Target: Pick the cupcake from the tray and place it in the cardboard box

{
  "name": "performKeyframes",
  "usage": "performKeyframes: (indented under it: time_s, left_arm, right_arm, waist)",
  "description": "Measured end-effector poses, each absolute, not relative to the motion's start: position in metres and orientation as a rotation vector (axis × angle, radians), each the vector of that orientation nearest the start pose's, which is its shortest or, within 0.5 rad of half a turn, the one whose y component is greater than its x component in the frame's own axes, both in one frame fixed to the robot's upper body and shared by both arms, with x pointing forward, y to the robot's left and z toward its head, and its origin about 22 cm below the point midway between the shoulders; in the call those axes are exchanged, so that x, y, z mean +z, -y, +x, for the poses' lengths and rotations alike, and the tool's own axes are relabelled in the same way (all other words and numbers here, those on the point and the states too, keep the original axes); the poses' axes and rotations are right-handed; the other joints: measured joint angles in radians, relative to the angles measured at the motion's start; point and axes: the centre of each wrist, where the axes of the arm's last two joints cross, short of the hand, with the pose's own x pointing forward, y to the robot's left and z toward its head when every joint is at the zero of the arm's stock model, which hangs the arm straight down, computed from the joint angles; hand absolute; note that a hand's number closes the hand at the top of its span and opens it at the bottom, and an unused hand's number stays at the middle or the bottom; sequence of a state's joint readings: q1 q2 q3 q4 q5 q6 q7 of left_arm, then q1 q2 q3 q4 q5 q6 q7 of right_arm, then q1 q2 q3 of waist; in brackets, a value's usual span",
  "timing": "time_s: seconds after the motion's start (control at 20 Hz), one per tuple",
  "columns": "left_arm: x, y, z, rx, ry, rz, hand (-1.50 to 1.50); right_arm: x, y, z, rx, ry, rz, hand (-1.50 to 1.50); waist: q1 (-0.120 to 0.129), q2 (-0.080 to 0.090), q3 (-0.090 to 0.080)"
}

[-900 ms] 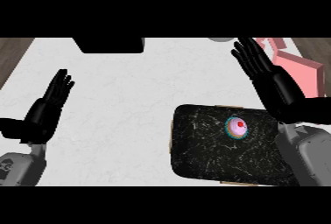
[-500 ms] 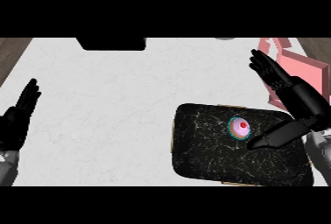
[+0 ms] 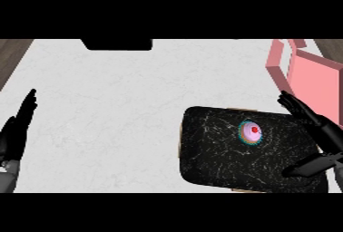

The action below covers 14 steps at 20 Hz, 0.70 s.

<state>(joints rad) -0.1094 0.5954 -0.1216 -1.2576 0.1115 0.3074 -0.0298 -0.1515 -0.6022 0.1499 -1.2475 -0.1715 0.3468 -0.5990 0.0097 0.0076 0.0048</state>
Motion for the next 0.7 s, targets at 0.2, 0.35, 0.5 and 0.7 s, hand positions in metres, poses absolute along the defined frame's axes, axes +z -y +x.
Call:
performKeyframes:
  time_s: [0.2,0.35,0.5,0.7]
  left_arm:
    - [0.011,-0.361,0.264,-0.212,1.385,0.630,0.00]
    - [0.014,-0.357,0.266,-0.220,1.386,0.633,0.00]
    - [0.012,-0.357,0.263,-0.224,1.376,0.635,0.00]
    - [0.010,-0.354,0.267,-0.220,1.381,0.644,0.00]
  right_arm:
    - [0.021,0.390,0.281,0.764,1.861,0.077,-1.50]
    - [0.036,0.399,0.290,0.956,1.808,-0.028,-1.50]
    - [0.058,0.401,0.303,1.128,1.726,-0.078,-1.50]
    - [0.076,0.385,0.321,1.318,1.601,-0.111,-1.50]
  waist:
    - [0.004,-0.001,-0.002]
    - [0.011,-0.002,-0.003]
    - [0.013,-0.004,-0.004]
    - [0.009,-0.005,-0.005]
